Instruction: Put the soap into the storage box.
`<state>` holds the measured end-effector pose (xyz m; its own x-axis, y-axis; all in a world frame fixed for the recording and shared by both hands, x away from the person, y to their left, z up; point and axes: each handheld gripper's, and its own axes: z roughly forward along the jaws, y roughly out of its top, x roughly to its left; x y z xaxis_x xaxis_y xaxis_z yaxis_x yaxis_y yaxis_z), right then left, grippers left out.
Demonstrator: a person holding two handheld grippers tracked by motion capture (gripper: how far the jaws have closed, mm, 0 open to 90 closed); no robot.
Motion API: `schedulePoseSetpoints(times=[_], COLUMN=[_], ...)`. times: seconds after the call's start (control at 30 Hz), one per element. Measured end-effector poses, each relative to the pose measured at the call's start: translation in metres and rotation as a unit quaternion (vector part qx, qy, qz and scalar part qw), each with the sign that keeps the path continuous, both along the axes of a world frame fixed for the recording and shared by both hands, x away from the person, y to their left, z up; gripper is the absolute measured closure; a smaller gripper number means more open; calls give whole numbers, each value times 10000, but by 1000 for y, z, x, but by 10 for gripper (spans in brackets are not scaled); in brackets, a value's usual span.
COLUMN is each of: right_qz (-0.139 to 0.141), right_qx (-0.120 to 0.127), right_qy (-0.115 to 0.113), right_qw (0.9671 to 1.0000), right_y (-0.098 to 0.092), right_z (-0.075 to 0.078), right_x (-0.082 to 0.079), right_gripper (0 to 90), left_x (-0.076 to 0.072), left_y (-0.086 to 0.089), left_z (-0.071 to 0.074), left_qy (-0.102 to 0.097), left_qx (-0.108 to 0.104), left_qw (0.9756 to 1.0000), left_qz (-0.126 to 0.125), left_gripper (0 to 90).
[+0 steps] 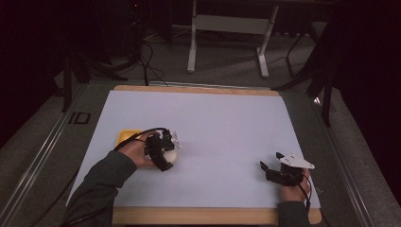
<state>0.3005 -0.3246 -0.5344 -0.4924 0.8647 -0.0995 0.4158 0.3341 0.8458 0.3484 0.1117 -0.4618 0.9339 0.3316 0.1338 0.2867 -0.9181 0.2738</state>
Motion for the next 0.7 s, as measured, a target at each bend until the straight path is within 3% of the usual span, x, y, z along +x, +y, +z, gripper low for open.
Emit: schedulePoseSetpoints(times=[0.7], right_qz=[-6], right_qx=[9], right_qy=[-3], right_qw=[10000], right_y=[0], right_z=[0], right_x=[0], right_gripper=[232], left_x=[12], left_y=[35], left_z=[12], left_qy=[-86], left_qx=[8], left_qw=[9981], left_qz=[607], left_gripper=[256])
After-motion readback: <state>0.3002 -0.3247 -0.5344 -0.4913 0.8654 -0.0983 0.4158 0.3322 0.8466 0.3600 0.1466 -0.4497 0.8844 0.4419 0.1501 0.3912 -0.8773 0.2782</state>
